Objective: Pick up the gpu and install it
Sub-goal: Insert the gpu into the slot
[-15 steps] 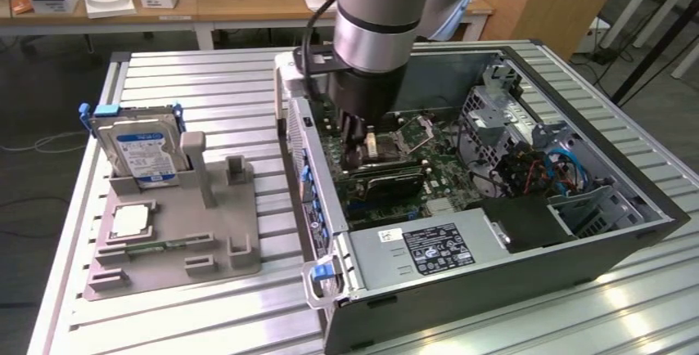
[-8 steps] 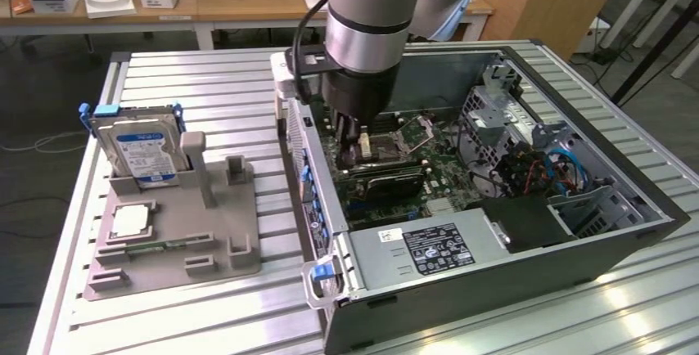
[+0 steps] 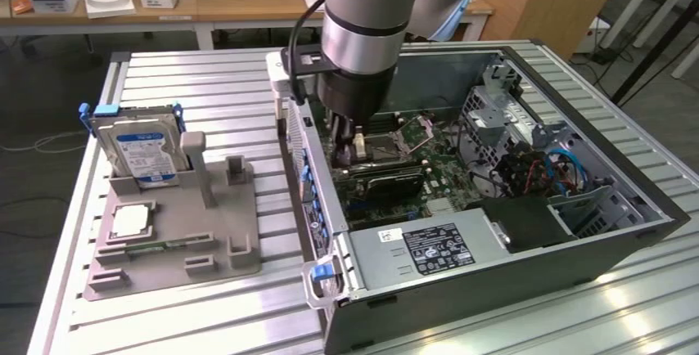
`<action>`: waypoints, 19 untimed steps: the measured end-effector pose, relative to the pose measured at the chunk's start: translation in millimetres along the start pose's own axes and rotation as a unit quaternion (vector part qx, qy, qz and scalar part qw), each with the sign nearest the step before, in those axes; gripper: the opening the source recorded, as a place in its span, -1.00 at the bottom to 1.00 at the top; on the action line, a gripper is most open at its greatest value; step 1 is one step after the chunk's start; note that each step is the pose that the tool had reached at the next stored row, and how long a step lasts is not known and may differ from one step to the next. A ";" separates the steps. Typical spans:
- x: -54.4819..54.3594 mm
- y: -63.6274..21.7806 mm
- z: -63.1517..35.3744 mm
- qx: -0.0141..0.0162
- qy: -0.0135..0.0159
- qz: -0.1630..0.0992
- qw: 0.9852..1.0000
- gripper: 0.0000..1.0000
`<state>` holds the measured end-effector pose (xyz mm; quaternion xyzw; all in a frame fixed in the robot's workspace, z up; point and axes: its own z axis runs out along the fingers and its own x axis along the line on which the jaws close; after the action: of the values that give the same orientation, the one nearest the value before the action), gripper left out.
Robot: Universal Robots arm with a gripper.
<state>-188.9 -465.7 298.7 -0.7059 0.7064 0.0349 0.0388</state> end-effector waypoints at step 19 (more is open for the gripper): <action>0.6 2.5 0.0 -0.016 -0.004 0.002 1.000 -0.79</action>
<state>-191.3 -466.3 298.6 -0.7050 0.7069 0.0491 0.0304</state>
